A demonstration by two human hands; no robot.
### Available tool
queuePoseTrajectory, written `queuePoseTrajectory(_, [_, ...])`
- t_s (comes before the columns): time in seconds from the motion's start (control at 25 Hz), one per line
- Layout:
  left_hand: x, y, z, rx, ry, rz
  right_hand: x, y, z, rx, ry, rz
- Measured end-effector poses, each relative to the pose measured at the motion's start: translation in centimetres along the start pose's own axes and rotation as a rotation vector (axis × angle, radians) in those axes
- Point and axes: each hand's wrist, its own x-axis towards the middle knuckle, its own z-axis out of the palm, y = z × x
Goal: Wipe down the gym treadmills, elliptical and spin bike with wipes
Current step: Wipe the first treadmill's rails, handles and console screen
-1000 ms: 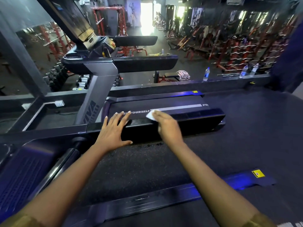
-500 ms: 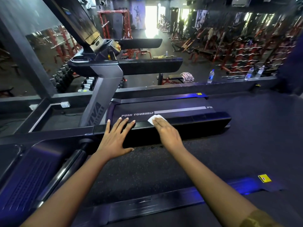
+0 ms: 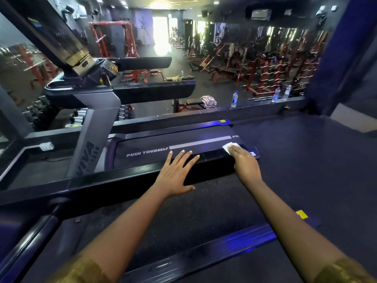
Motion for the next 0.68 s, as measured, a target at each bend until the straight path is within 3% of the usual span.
queuePoseTrajectory(0.2, [1.8, 2.0, 0.5, 0.049, 0.017, 0.016, -1.4, -1.5, 2.2, 0.058, 0.041, -0.306])
queuePoseTrajectory(0.44, [4.2, 4.3, 0.2, 0.054, 0.015, 0.074, 0.2, 4.6, 1.1, 0.268, 0.195, 0.006])
queuePoseTrajectory(0.52, [4.5, 4.6, 0.4, 0.054, 0.006, 0.065, 0.2, 5.3, 1.0, 0.458, 0.254, 0.077])
queuePoseTrajectory(0.68, [4.5, 4.7, 0.7, 0.025, 0.023, 0.052, -0.1, 6.2, 2.2, 0.887, 0.300, 0.411])
